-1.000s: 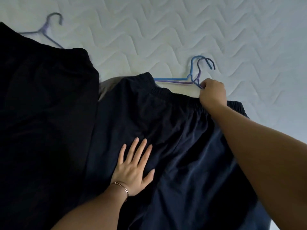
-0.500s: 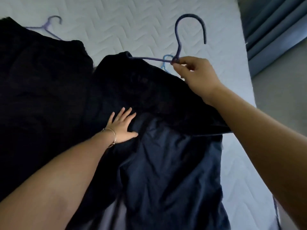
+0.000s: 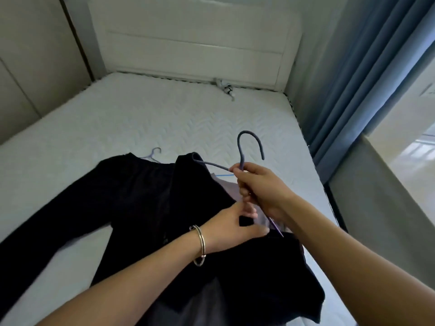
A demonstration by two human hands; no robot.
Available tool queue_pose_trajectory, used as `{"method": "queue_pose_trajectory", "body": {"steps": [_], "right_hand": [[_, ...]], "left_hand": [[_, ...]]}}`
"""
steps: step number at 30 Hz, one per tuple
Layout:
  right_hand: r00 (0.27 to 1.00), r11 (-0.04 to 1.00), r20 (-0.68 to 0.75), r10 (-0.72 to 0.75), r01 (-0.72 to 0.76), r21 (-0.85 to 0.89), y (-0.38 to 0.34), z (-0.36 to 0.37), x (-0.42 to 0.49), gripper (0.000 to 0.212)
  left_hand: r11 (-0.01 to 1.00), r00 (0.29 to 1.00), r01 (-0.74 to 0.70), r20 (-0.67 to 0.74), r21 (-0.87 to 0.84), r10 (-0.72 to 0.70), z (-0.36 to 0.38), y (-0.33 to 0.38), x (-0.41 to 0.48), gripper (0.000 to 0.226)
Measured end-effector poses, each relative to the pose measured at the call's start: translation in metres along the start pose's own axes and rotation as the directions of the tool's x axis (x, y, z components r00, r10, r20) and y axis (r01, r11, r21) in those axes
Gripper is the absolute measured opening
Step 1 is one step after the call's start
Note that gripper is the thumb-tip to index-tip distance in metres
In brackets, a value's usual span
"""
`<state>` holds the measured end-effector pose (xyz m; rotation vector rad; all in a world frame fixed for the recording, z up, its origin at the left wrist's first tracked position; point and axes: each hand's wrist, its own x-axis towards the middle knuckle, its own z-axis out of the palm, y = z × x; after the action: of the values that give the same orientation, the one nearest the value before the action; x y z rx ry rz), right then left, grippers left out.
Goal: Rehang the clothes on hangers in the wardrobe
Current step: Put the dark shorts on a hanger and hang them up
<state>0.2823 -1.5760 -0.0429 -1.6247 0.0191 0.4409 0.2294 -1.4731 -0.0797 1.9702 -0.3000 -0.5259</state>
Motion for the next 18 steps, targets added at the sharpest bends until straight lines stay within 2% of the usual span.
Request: {"method": "queue_pose_trajectory", "body": {"steps": [3,5,7,9,12,13,15,18], "right_hand": [[0.996,0.998,0.064,-0.067,0.066,0.022,-0.046,0.017,-0.037,0.016],[0.982,0.987,0.108,-0.155,0.157,-0.016,-0.076,0.028,-0.059,0.016],[0.962,0.97,0.148,-0.23,0.238,-0.041,-0.103,0.041,-0.082,0.014],[0.938,0.957,0.202,-0.281,0.29,-0.02,-0.124,0.055,-0.104,0.016],[0.901,0.924,0.256,-0.35,0.376,-0.062,-0.143,0.083,-0.123,0.022],[0.885,0.894,0.264,-0.384,0.428,-0.132,-0.147,0.095,-0.129,0.025],[0.834,0.803,0.317,-0.451,0.535,-0.263,-0.153,0.121,-0.14,0.028],[0.749,0.684,0.447,-0.489,0.647,-0.336,-0.156,0.164,-0.159,0.028]], "left_hand": [[0.964,0.997,-0.073,0.004,0.256,0.074,-0.004,0.041,-0.051,0.034],[0.944,0.988,-0.101,-0.076,0.315,0.131,-0.012,0.065,-0.083,0.023],[0.97,0.976,-0.055,-0.192,0.238,0.102,-0.024,0.091,-0.119,0.019],[0.981,0.956,-0.013,-0.287,0.191,0.069,-0.035,0.115,-0.153,0.032],[0.924,0.906,0.139,-0.423,0.356,0.027,-0.047,0.136,-0.194,0.059],[0.906,0.884,0.199,-0.467,0.373,-0.002,-0.049,0.137,-0.208,0.058],[0.917,0.857,0.25,-0.513,0.311,-0.06,-0.055,0.135,-0.234,0.041],[0.939,0.779,0.271,-0.621,0.21,-0.086,-0.063,0.123,-0.278,0.016]]}}
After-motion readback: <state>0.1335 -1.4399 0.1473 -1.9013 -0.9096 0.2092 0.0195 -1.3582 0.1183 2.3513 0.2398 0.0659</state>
